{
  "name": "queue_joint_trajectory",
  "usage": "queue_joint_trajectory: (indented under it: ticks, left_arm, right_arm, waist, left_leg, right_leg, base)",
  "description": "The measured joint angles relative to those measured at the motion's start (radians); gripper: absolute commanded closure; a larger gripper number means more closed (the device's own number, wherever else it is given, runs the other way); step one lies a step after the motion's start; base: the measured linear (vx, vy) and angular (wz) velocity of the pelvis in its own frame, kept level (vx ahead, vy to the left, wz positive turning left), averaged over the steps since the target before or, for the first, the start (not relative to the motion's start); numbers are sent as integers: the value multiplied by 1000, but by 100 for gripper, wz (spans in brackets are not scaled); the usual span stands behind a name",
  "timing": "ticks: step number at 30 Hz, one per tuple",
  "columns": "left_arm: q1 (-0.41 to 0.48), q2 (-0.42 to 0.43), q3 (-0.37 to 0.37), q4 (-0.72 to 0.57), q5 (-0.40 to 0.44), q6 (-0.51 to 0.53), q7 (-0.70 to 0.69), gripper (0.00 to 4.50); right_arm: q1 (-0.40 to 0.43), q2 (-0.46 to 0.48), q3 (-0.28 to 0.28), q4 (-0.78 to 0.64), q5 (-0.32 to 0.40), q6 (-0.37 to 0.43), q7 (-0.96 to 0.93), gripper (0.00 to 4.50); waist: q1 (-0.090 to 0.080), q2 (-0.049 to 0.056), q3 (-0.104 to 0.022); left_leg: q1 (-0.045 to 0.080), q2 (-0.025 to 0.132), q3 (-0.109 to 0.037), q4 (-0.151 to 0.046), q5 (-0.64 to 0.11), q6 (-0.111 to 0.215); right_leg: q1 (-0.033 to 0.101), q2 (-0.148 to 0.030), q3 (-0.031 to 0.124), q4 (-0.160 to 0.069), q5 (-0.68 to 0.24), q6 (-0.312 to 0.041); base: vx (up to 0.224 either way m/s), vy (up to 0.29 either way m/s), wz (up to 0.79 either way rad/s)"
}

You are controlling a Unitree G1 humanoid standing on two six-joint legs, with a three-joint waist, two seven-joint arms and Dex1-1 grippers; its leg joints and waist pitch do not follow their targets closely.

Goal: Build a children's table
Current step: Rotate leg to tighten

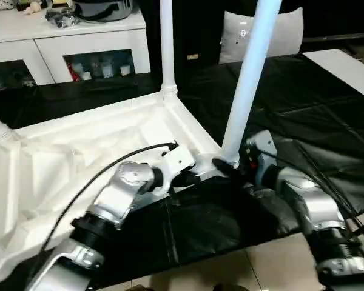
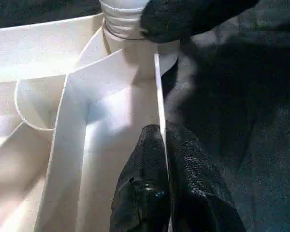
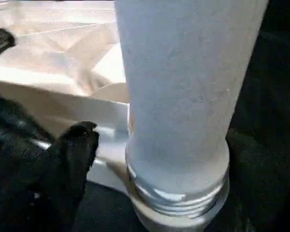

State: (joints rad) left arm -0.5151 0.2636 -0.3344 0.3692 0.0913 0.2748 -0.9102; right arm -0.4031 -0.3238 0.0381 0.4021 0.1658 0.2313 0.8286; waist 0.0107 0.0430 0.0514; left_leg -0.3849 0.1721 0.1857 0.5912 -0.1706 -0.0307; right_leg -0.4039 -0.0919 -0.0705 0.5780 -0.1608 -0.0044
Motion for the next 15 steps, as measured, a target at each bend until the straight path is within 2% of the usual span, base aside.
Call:
queue_joint_trajectory:
  ticks: [4, 7, 12, 15]
  left_arm:
    - [-6, 50, -14, 19, -3, -82, -73, 450]
    - [-10, 91, -25, 42, -22, -148, -154, 450]
    - [-30, 139, -57, 66, -27, -226, -264, 450]
    - [-44, 167, -76, 81, -28, -274, -332, 450]
  right_arm:
    - [6, -77, 29, -6, 11, -49, 131, 4]
    - [6, -135, 50, -5, -2, -87, 214, 4]
    - [5, -168, 70, -5, 3, -119, 334, 4]
    - [1, -187, 87, -5, 24, -135, 391, 4]
  waist:
    - [19, 0, 0]
    - [27, 0, 0]
    - [48, 0, 0]
    - [55, 0, 0]
  left_leg:
    - [0, 1, 0, -2, 0, 0]
    - [0, 1, 0, -3, 0, 0]
    - [0, 1, 0, -3, 0, 0]
    - [0, 1, 0, -2, 0, 0]
  right_leg:
    - [0, 1, -1, 1, 3, -3]
    - [0, 1, -1, 1, 4, -5]
    - [0, 1, -1, 1, 4, -5]
    - [1, 1, 0, 1, 4, -5]
  base:
    - [0, 0, 0]
    - [0, 0, 0]
    - [0, 0, 0]
    - [0, 0, 0]
